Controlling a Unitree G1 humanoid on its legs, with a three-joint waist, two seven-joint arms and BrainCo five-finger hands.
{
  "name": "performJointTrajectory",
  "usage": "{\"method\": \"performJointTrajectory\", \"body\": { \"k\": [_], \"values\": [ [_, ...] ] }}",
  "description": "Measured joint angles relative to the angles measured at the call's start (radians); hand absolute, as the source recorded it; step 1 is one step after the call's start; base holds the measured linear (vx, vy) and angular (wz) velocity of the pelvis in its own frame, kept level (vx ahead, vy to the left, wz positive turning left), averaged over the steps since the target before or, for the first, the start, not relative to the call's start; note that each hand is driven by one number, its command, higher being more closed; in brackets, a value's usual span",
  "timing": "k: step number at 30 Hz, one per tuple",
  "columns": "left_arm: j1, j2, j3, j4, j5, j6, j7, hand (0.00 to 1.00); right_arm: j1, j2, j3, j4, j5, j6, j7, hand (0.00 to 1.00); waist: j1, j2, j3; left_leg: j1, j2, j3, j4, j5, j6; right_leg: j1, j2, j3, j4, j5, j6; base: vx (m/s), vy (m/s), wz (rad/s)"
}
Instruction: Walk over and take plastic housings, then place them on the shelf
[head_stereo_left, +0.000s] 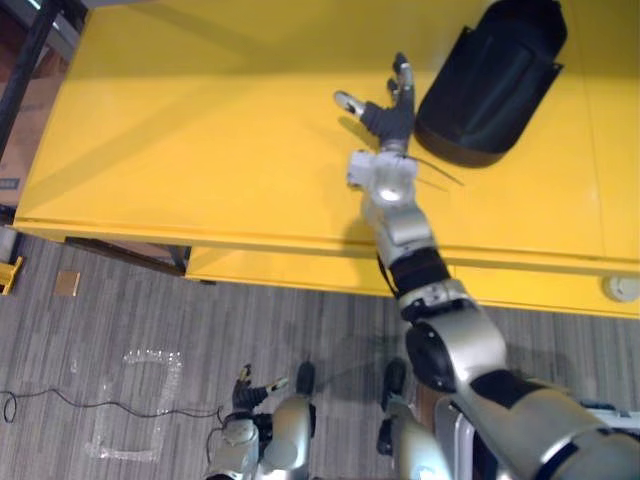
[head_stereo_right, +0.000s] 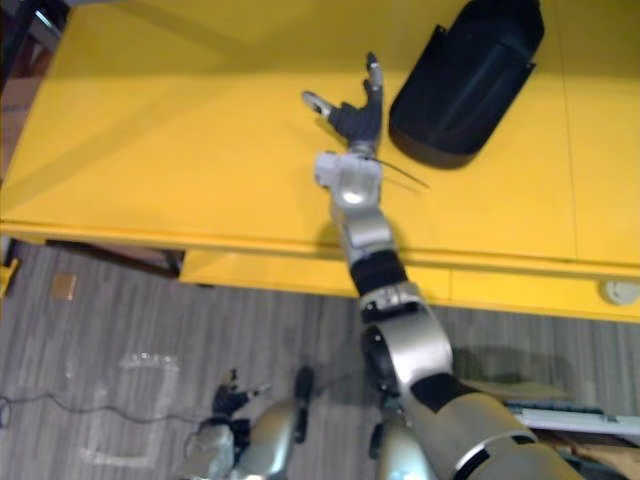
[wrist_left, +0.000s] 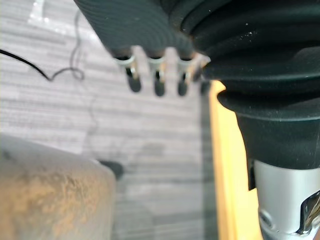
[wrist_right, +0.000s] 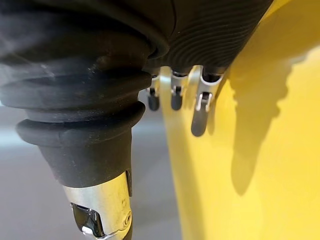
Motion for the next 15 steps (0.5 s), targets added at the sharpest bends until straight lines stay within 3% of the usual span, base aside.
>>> {"method": "performJointTrajectory", "body": {
  "k": [15],
  "values": [
    [0.001, -0.003, -0.005, 0.012, 0.01, 0.029, 0.014, 0.0, 0.21, 0.017, 0.09, -0.189, -0.051, -0.017, -0.04, 0.0, -0.022, 0.001, -0.024, 0.01, -0.004, -0.002, -0.022, 0.004, -0.001, 0.001, -0.002, -0.002, -0.002, 0.001, 0.001, 0.0, 0.0, 0.0]
  ]
}}
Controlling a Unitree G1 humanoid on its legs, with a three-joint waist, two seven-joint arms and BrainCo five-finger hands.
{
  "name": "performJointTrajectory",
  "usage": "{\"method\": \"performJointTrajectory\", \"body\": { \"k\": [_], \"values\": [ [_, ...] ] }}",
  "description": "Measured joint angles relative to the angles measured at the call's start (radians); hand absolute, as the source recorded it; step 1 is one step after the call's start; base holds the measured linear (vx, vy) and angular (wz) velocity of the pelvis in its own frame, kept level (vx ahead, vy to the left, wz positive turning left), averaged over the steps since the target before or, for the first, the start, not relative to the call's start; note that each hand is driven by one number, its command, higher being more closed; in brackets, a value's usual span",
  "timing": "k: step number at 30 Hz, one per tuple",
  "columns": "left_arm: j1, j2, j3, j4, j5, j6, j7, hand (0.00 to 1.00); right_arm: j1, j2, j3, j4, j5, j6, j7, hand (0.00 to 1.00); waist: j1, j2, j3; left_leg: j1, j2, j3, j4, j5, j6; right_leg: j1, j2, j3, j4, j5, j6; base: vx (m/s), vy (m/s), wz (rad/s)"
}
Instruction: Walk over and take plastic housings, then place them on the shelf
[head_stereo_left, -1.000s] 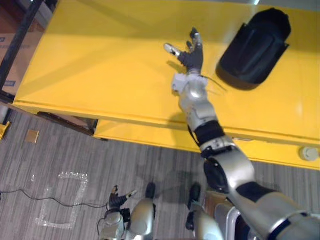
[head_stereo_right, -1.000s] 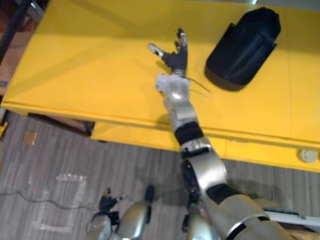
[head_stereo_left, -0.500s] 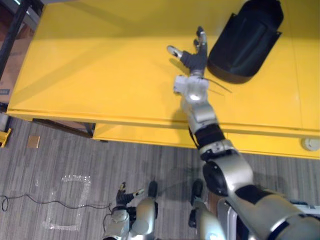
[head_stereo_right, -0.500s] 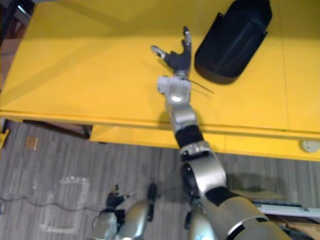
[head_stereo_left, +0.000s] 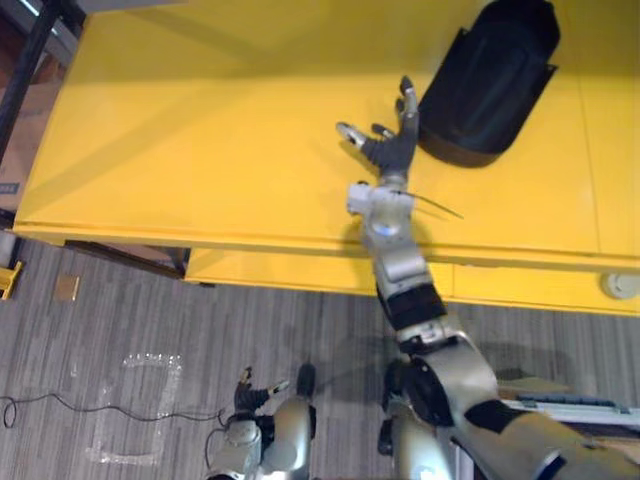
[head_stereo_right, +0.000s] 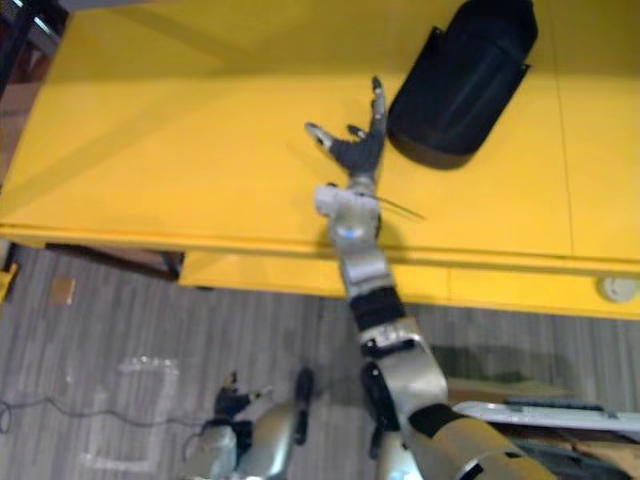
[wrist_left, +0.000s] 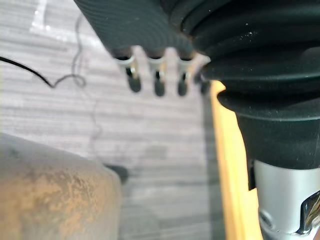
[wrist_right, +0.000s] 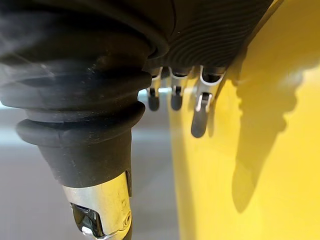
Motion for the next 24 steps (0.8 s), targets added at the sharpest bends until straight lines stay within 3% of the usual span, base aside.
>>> {"method": "performJointTrajectory", "body": {
  "k": [5, 14, 19, 24],
  "values": [
    [0.001, -0.016, -0.001, 0.008, 0.0, 0.006, 0.003, 0.0, 0.055, 0.0, 0.007, -0.019, 0.0, -0.002, -0.009, 0.0, -0.003, -0.003, -0.031, 0.005, 0.001, 0.002, -0.006, 0.001, -0.001, 0.001, -0.001, 0.001, -0.001, 0.0, 0.0, 0.0, 0.0, 0.0],
    [0.001, -0.021, -0.002, 0.017, 0.007, 0.007, 0.024, 0.0, 0.135, -0.001, 0.003, -0.077, 0.001, -0.007, -0.043, 0.0, -0.008, -0.009, -0.035, 0.034, 0.004, 0.001, -0.044, 0.022, -0.006, 0.014, -0.001, -0.003, -0.001, 0.0, 0.0, 0.0, -0.001, 0.0],
    [0.001, -0.01, 0.001, 0.035, 0.007, 0.008, 0.031, 0.0, 0.19, 0.002, -0.004, -0.119, 0.002, -0.008, -0.063, 0.0, -0.03, -0.029, -0.047, 0.042, 0.005, 0.002, -0.068, 0.031, -0.007, 0.013, -0.003, -0.004, -0.001, -0.002, 0.001, 0.0, 0.0, 0.01],
    [0.001, -0.01, 0.0, 0.035, 0.008, 0.009, 0.032, 0.0, 0.218, 0.002, -0.019, -0.155, 0.002, -0.008, -0.066, 0.0, -0.032, -0.031, -0.047, 0.043, 0.005, 0.003, -0.069, 0.031, -0.007, 0.013, -0.004, -0.004, -0.001, -0.002, 0.001, 0.0, 0.0, 0.0]
  ]
}}
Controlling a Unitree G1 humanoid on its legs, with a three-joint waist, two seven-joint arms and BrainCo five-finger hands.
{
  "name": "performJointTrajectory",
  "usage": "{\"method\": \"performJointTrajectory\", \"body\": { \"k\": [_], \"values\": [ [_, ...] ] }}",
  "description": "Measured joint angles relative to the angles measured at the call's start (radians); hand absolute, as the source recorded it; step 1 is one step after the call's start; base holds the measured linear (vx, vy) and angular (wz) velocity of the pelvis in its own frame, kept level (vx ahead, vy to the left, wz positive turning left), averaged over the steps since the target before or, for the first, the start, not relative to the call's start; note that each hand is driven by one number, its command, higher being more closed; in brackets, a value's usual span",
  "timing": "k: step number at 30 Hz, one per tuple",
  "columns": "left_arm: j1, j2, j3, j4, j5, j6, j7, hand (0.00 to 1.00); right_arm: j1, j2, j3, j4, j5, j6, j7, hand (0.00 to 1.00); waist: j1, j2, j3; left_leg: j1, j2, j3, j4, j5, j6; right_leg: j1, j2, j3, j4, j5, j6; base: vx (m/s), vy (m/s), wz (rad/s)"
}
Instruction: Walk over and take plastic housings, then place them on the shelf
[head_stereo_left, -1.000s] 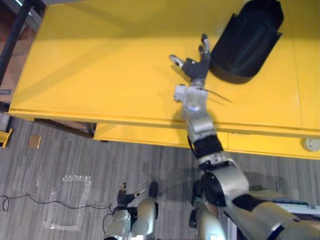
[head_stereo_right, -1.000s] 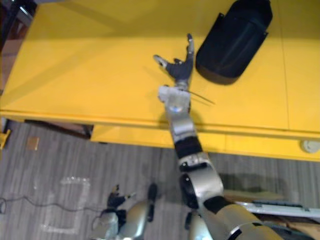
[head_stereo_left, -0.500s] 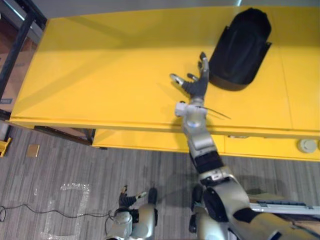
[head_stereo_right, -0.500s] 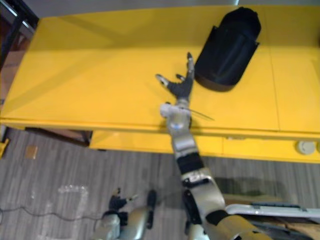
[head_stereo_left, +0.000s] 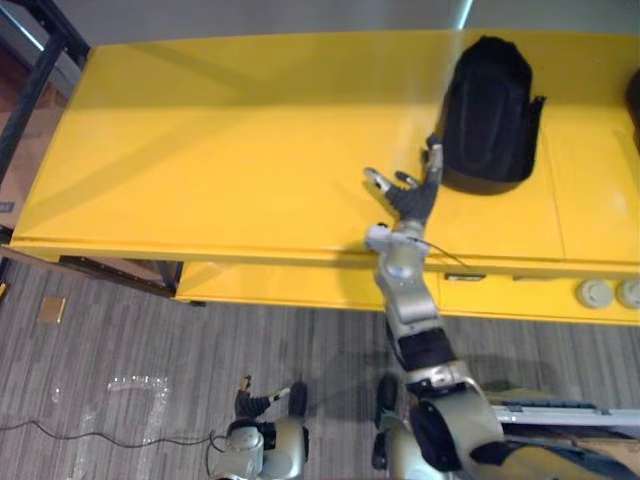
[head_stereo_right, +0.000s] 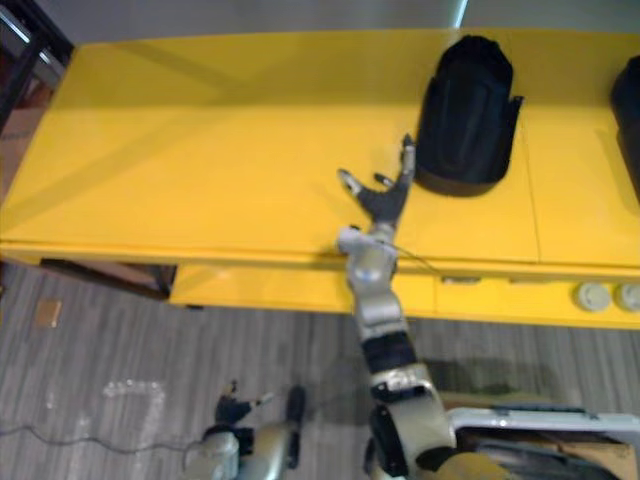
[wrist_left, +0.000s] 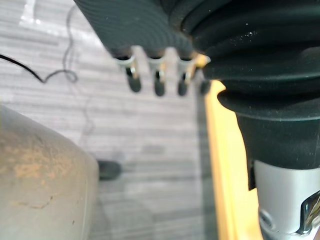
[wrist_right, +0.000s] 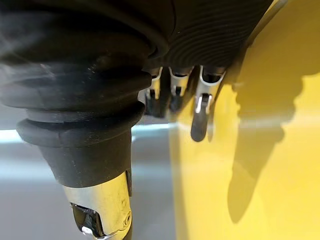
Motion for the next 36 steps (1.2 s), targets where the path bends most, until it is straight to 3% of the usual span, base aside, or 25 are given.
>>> {"method": "performJointTrajectory", "body": {
  "k": [14, 19, 22, 25, 29, 32, 35, 36],
  "values": [
    [0.0, 0.0, 0.001, 0.0, 0.001, 0.011, 0.003, 0.0, 0.043, -0.001, -0.007, -0.041, 0.0, 0.001, -0.009, 0.0, -0.005, -0.005, -0.002, 0.018, 0.0, 0.005, -0.033, 0.015, 0.0, 0.002, -0.001, 0.001, 0.0, 0.0, 0.001, 0.0, 0.0, 0.0],
    [0.002, 0.002, 0.017, 0.01, 0.003, 0.02, 0.0, 0.0, 0.145, -0.034, 0.088, -0.125, 0.063, -0.014, 0.131, 0.0, -0.026, -0.023, -0.012, 0.034, 0.003, 0.018, -0.045, 0.015, 0.0, 0.005, 0.001, 0.009, 0.0, 0.0, 0.001, 0.01, -0.001, -0.06],
    [0.008, 0.003, 0.06, 0.022, 0.02, 0.02, -0.019, 0.0, 0.283, -0.118, 0.158, -0.281, 0.19, -0.022, 0.278, 0.0, -0.038, -0.043, -0.023, 0.061, 0.004, 0.025, -0.067, 0.014, 0.0, 0.024, 0.003, 0.016, -0.012, -0.004, 0.005, 0.04, -0.005, -0.06],
    [0.032, 0.025, 0.105, 0.041, 0.033, 0.02, -0.056, 0.0, 0.457, -0.208, 0.165, -0.496, 0.352, -0.067, 0.441, 0.0, -0.065, -0.075, -0.049, 0.106, 0.007, 0.03, -0.094, 0.013, 0.001, 0.057, 0.007, 0.018, -0.019, -0.019, 0.012, 0.08, -0.003, -0.05],
    [0.065, 0.044, 0.141, 0.069, 0.037, 0.019, -0.118, 0.0, 0.664, -0.247, 0.009, -0.707, 0.554, -0.105, 0.623, 0.0, -0.107, -0.112, -0.116, 0.158, 0.005, 0.068, -0.112, 0.006, 0.006, 0.087, 0.007, 0.047, -0.027, -0.022, 0.015, 0.1, 0.02, -0.21],
    [0.086, 0.043, 0.168, 0.084, 0.039, 0.016, -0.142, 0.0, 0.759, -0.209, -0.156, -0.718, 0.637, -0.122, 0.676, 0.0, -0.135, -0.117, -0.172, 0.18, 0.003, 0.086, -0.112, -0.008, 0.013, 0.096, 0.006, 0.063, -0.028, -0.022, 0.015, 0.05, 0.039, -0.23],
    [0.092, 0.044, 0.172, 0.109, 0.04, 0.013, -0.158, 0.0, 0.822, -0.143, -0.277, -0.716, 0.659, -0.128, 0.675, 0.0, -0.146, -0.117, -0.18, 0.198, -0.001, 0.115, -0.115, -0.016, 0.016, 0.097, 0.004, 0.088, -0.024, -0.022, 0.016, -0.01, 0.031, -0.27],
    [0.1, 0.044, 0.177, 0.111, 0.042, 0.013, -0.163, 0.0, 0.854, -0.114, -0.326, -0.71, 0.658, -0.129, 0.658, 0.0, -0.163, -0.115, -0.182, 0.203, -0.004, 0.123, -0.115, -0.017, 0.018, 0.097, 0.002, 0.095, -0.022, -0.022, 0.016, -0.05, 0.011, -0.24]
  ]
}}
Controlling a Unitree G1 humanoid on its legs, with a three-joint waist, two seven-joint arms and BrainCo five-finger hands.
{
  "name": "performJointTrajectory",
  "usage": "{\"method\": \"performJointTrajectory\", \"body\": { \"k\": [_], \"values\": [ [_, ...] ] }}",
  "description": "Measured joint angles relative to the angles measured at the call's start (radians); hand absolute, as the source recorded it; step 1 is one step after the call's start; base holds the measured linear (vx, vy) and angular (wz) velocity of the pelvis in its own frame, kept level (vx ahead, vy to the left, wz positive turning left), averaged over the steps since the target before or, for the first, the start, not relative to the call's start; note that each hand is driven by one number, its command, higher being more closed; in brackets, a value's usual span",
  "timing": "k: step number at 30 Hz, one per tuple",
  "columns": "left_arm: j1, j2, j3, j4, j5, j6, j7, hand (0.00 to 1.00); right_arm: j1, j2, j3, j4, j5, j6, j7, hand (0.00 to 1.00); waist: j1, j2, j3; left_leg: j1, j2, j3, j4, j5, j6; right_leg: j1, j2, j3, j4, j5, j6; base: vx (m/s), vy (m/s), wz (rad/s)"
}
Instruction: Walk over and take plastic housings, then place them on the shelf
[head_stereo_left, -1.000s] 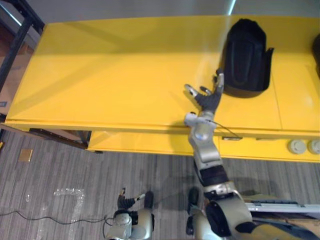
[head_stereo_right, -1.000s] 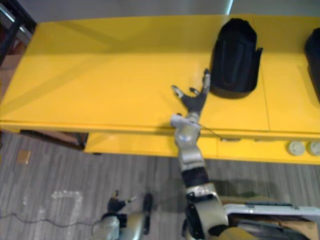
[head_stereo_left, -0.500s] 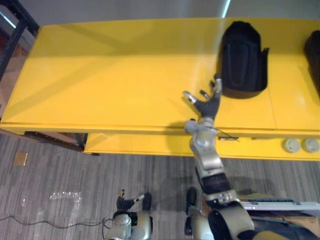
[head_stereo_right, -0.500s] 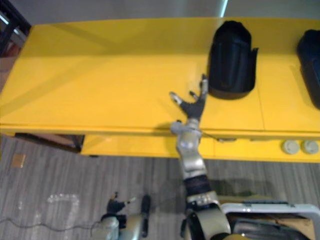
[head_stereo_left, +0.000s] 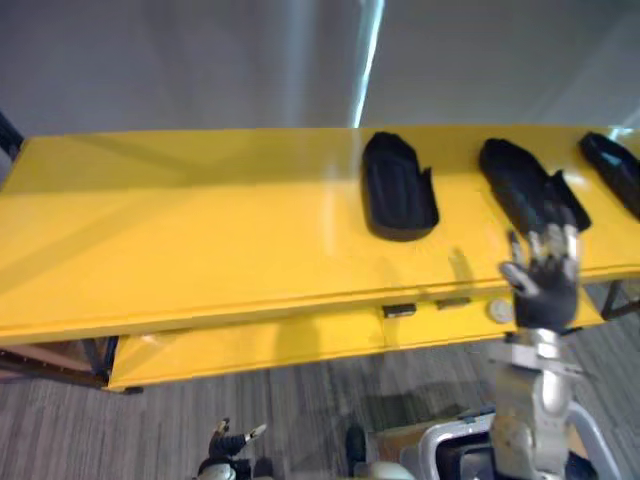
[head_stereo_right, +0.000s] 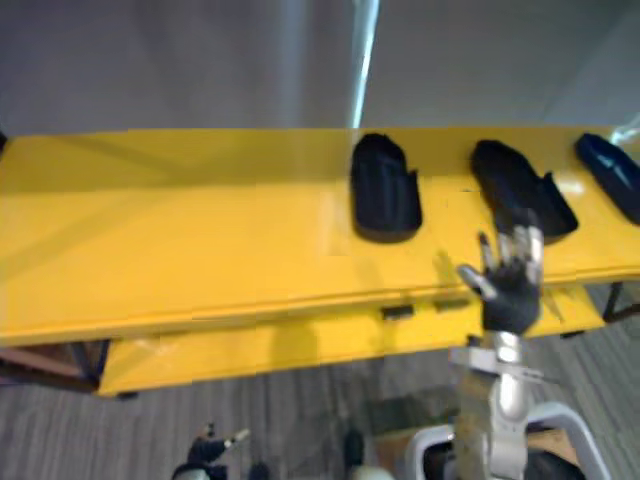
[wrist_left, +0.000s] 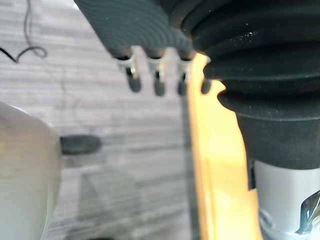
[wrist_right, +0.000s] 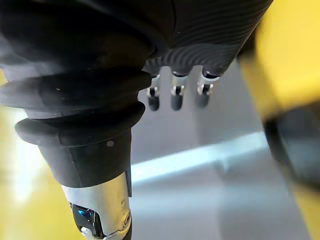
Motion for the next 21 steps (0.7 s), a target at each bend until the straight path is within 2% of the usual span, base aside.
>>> {"method": "performJointTrajectory", "body": {
  "k": [2, 3, 5, 9, 12, 16, 21],
  "values": [
    [0.014, 0.0, 0.002, 0.006, 0.016, 0.0, -0.003, 0.0, 0.047, 0.038, -0.074, 0.012, -0.012, -0.001, -0.04, 0.0, -0.007, 0.008, -0.007, 0.001, -0.002, 0.013, 0.0, -0.004, 0.001, -0.008, -0.001, 0.016, 0.007, -0.004, 0.007, -0.07, 0.0, -0.22],
    [0.027, -0.004, 0.003, 0.007, 0.03, 0.0, -0.006, 0.0, 0.088, 0.058, -0.132, 0.021, -0.032, 0.0, -0.075, 0.0, -0.033, 0.019, -0.013, 0.002, -0.005, 0.014, -0.001, -0.004, 0.001, -0.01, -0.003, 0.016, 0.012, -0.008, 0.014, -0.05, -0.01, -0.07],
    [0.039, -0.023, 0.038, 0.006, 0.03, -0.001, -0.006, 0.0, 0.132, 0.062, -0.182, 0.048, -0.084, -0.001, -0.128, 0.0, -0.053, 0.033, -0.021, 0.008, -0.002, 0.052, -0.001, -0.005, 0.001, -0.028, 0.003, 0.042, 0.03, -0.009, 0.015, -0.04, -0.001, -0.32],
    [0.049, -0.065, 0.133, -0.001, 0.03, -0.002, -0.003, 0.0, 0.181, 0.079, -0.171, 0.054, -0.152, -0.001, -0.198, 0.0, -0.049, 0.047, -0.018, 0.027, 0.018, 0.182, 0.032, -0.035, -0.008, -0.065, 0.033, 0.139, 0.061, -0.008, 0.017, -0.04, -0.006, -0.88],
    [0.056, -0.092, 0.186, -0.025, 0.038, -0.002, 0.001, 0.0, 0.238, 0.099, -0.154, 0.076, -0.25, -0.001, -0.264, 0.0, -0.047, 0.06, -0.014, 0.05, 0.063, 0.271, 0.09, -0.083, -0.028, -0.064, 0.06, 0.124, 0.078, -0.022, 0.003, -0.01, -0.063, -0.76],
    [0.025, -0.13, 0.216, -0.038, 0.07, 0.0, 0.009, 0.0, 0.302, 0.122, -0.156, 0.102, -0.296, 0.003, -0.348, 0.0, -0.056, 0.096, -0.022, 0.058, 0.104, 0.322, 0.118, -0.105, -0.042, -0.076, 0.08, 0.07, 0.098, -0.034, -0.014, 0.04, -0.074, -0.23],
    [0.011, -0.14, 0.232, -0.066, 0.068, 0.001, 0.016, 0.0, 0.257, 0.104, -0.121, 0.102, -0.374, 0.01, -0.375, 0.0, -0.053, 0.147, -0.01, 0.12, 0.137, 0.468, 0.122, -0.097, -0.056, -0.085, 0.13, 0.131, 0.112, -0.036, -0.025, 0.09, -0.041, -0.5]
  ]
}}
